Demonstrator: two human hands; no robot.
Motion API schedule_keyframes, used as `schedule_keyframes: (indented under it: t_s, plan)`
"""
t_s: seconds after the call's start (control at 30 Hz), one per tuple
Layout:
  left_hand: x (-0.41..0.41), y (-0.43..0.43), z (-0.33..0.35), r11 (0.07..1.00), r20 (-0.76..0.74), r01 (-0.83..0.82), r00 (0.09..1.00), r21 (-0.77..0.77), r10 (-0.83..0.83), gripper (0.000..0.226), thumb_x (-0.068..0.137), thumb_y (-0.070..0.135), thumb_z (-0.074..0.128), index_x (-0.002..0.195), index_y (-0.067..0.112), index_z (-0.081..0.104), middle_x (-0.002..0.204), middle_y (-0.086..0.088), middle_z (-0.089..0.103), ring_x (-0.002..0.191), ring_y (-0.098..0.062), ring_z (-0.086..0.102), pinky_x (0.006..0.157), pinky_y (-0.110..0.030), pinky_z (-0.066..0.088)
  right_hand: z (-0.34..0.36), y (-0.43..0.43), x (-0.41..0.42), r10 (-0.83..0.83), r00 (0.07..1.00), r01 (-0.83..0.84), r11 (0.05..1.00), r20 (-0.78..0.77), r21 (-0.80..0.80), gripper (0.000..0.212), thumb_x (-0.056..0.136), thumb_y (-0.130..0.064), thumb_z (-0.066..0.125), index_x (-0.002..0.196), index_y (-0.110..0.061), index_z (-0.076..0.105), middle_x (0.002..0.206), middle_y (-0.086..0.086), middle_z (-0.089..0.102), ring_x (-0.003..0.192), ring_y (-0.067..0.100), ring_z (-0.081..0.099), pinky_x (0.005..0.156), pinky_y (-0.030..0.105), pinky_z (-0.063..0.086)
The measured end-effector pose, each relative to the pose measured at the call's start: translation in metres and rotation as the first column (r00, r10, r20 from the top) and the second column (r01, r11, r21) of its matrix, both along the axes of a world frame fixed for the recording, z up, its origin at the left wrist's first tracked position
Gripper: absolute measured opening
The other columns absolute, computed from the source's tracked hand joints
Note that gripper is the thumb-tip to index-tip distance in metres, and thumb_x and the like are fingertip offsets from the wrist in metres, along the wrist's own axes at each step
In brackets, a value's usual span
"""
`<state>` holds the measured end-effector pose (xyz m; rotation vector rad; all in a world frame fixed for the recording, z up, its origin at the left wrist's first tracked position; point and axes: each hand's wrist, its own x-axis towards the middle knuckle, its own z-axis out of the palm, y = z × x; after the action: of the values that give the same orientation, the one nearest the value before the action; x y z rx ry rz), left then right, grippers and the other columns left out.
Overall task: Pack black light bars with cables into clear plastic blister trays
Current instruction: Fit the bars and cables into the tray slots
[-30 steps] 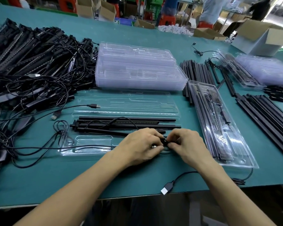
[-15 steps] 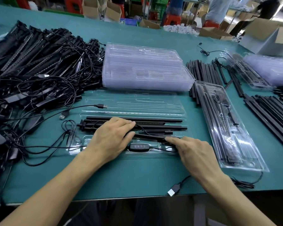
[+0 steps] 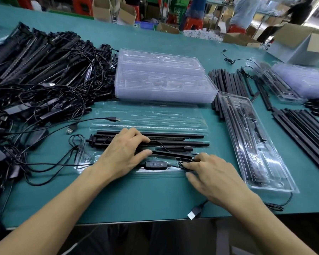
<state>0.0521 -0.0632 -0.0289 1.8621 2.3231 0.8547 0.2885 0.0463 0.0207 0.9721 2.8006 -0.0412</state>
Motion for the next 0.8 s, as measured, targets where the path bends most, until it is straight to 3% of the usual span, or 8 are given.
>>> schedule_keyframes:
  t_s: [0.1, 0.2, 0.4, 0.53, 0.63, 0.7, 0.8]
  plan:
    - [-0.001, 0.002, -0.002, 0.999, 0.027, -0.022, 0.999, -0.030, 0.023, 0.039, 0.090, 0.048, 0.062, 0.125, 0.029, 0.062, 0.097, 0.012, 0.054, 0.099, -0.013, 0.048, 0.092, -0.034, 0.026, 0.000, -0.003, -0.004, -0.004, 1.000, 0.004, 1.000, 0.002, 0.014, 0.048, 0.097, -0.061, 0.028, 0.121, -0.036, 0.061, 0.115, -0.009, 0.053, 0.104, 0.021, 0.057, 0.077, 0.034, 0.046]
    - [-0.001, 0.002, -0.003, 0.999, 0.049, -0.026, 0.998, -0.031, 0.028, 0.026, 0.092, 0.048, 0.058, 0.113, 0.035, 0.066, 0.095, 0.015, 0.054, 0.099, -0.011, 0.049, 0.086, -0.031, 0.021, 0.000, -0.004, -0.009, -0.014, 1.000, 0.013, 0.999, 0.018, 0.039, 0.050, 0.099, -0.060, 0.024, 0.113, -0.033, 0.064, 0.110, -0.009, 0.052, 0.097, 0.022, 0.058, 0.069, 0.032, 0.040]
    - [-0.003, 0.003, -0.001, 0.999, 0.027, -0.030, 0.999, -0.029, 0.030, 0.018, 0.094, 0.048, 0.057, 0.093, 0.035, 0.068, 0.086, 0.018, 0.053, 0.089, -0.009, 0.042, 0.085, -0.033, 0.023, 0.002, -0.006, -0.010, -0.010, 0.999, 0.008, 0.999, 0.043, 0.042, 0.046, 0.099, -0.059, 0.027, 0.113, -0.032, 0.062, 0.109, -0.008, 0.053, 0.096, 0.025, 0.059, 0.071, 0.033, 0.046]
    - [0.000, 0.005, 0.007, 0.999, -0.174, 0.042, 0.984, -0.034, -0.048, 0.022, 0.096, 0.046, 0.054, 0.099, 0.030, 0.069, 0.088, 0.010, 0.060, 0.090, -0.019, 0.049, 0.082, -0.035, 0.034, 0.000, -0.006, -0.008, -0.002, 1.000, 0.003, 0.997, -0.015, 0.074, 0.040, 0.100, -0.055, 0.027, 0.113, -0.032, 0.057, 0.106, -0.010, 0.055, 0.095, 0.023, 0.060, 0.066, 0.032, 0.042]
    - [0.001, 0.008, 0.011, 0.992, -0.239, 0.114, 0.963, -0.045, -0.121, 0.025, 0.097, 0.044, 0.054, 0.116, 0.036, 0.068, 0.087, 0.007, 0.060, 0.086, -0.021, 0.050, 0.079, -0.037, 0.040, -0.003, -0.004, -0.008, -0.012, 0.996, 0.022, 0.993, -0.092, 0.117, 0.015, 0.103, -0.037, 0.035, 0.111, -0.029, 0.045, 0.096, -0.006, 0.062, 0.084, 0.026, 0.061, 0.060, 0.034, 0.043]
    - [0.001, 0.011, 0.011, 0.990, -0.203, 0.118, 0.970, -0.076, -0.131, 0.027, 0.097, 0.048, 0.051, 0.118, 0.042, 0.068, 0.088, 0.010, 0.055, 0.087, -0.017, 0.047, 0.081, -0.034, 0.037, -0.005, -0.001, -0.009, -0.039, 0.991, 0.055, 0.990, -0.125, 0.129, 0.012, 0.101, -0.025, 0.042, 0.111, -0.030, 0.044, 0.089, -0.004, 0.065, 0.078, 0.028, 0.061, 0.059, 0.036, 0.046]
    - [-0.001, 0.014, 0.008, 0.995, -0.019, 0.088, 0.996, -0.050, -0.089, 0.019, 0.091, 0.049, 0.062, 0.105, 0.045, 0.073, 0.090, 0.015, 0.054, 0.093, -0.013, 0.049, 0.087, -0.035, 0.038, -0.007, 0.007, -0.011, -0.064, 0.984, 0.086, 0.988, -0.165, 0.130, 0.018, 0.102, -0.036, 0.041, 0.116, -0.032, 0.052, 0.096, -0.009, 0.068, 0.088, 0.026, 0.063, 0.064, 0.034, 0.048]
